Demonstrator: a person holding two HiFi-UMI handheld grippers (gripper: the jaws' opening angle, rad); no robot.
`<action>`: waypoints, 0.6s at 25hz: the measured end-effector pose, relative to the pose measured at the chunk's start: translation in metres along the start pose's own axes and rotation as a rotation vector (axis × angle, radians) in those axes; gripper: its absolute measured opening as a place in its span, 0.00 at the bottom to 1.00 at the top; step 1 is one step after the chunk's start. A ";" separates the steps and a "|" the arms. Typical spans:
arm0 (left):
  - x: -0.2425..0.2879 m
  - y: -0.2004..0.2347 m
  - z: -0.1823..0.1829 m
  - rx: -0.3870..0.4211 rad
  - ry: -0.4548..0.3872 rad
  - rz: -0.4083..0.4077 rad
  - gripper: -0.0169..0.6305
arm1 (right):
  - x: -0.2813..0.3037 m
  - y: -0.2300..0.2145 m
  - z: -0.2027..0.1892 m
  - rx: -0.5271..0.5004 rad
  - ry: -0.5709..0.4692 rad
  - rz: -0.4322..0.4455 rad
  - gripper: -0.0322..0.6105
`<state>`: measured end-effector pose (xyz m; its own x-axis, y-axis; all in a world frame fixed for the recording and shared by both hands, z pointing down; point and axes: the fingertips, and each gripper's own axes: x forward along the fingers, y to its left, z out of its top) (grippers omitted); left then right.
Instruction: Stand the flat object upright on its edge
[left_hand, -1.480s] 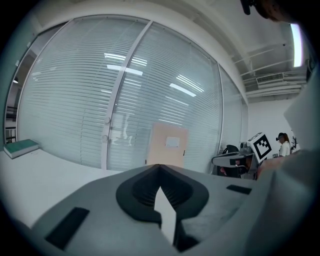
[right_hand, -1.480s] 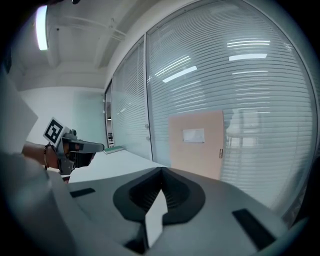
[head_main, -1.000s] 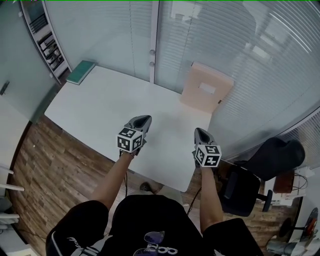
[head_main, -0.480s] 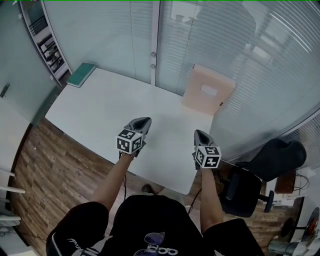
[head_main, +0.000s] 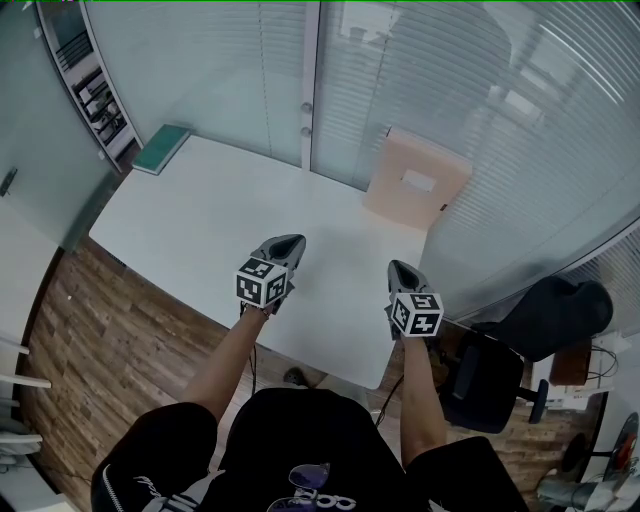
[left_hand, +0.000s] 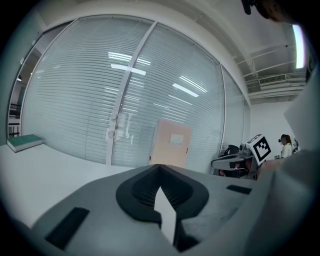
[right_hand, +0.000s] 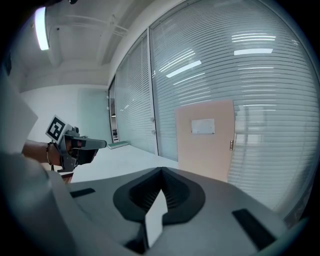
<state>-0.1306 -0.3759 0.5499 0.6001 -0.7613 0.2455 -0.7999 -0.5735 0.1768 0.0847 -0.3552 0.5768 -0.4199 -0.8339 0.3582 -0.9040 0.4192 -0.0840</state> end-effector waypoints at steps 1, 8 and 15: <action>0.000 0.000 -0.001 -0.001 0.002 -0.001 0.06 | 0.001 0.000 0.000 0.001 0.001 0.000 0.09; -0.003 0.001 -0.006 -0.007 0.010 0.002 0.06 | 0.000 0.002 -0.002 0.005 0.005 0.004 0.09; -0.007 0.005 -0.007 -0.006 0.008 0.005 0.06 | 0.003 0.005 -0.003 0.005 0.007 0.013 0.09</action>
<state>-0.1385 -0.3715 0.5554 0.5959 -0.7619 0.2538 -0.8030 -0.5678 0.1810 0.0786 -0.3548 0.5804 -0.4307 -0.8260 0.3636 -0.8991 0.4276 -0.0935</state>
